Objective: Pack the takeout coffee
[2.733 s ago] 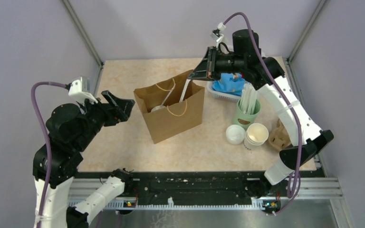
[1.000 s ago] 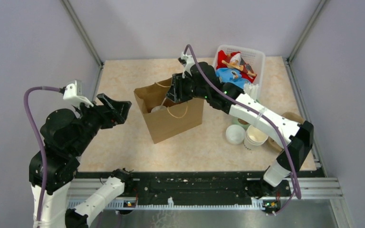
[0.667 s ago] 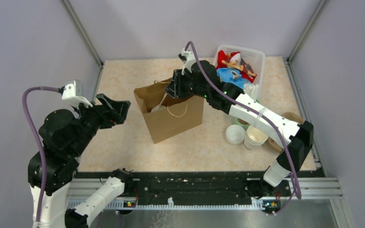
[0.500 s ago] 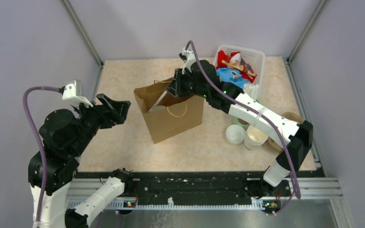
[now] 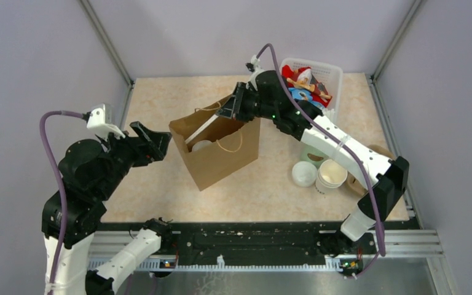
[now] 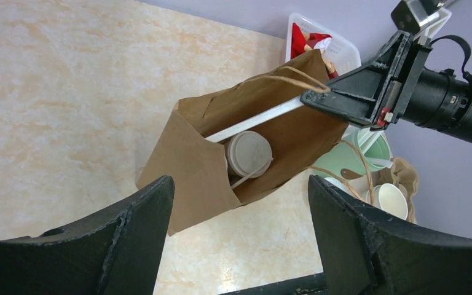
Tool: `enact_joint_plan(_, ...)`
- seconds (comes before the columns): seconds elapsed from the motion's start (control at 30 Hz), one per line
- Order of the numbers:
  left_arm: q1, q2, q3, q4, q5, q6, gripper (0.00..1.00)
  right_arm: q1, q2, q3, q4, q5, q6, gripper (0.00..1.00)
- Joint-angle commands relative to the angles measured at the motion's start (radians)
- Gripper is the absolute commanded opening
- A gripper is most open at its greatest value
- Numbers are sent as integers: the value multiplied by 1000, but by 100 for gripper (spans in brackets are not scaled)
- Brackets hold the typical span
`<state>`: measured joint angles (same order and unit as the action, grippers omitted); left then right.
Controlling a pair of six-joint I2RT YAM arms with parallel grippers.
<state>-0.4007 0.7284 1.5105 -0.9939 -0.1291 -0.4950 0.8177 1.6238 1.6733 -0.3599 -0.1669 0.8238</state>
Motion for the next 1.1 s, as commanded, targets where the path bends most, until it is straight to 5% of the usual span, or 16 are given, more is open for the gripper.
enact_joint_plan(0.0, 0, -16, -9, 56, -9, -1, 86, -2, 0, 78, -187, 33, -26, 25)
enact_joint_plan(0.13, 1, -26, -7, 49, -24, -11, 86, -6, 42, 227, -413, 132, -140, 49)
enact_joint_plan(0.47, 0, -4, 24, 55, -30, -24, 87, -49, 57, 697, -813, 290, -401, 77)
enact_joint_plan(0.53, 0, 10, 46, 75, -16, -25, 89, -66, 28, 719, -831, 341, -452, 96)
enact_joint_plan(0.7, 0, 37, 72, 168, 26, -20, 99, -69, -108, 664, -794, 445, -588, 99)
enact_joint_plan(1.07, 0, 123, 190, 256, 63, 74, 99, -68, -265, 668, -712, 495, -580, 99)
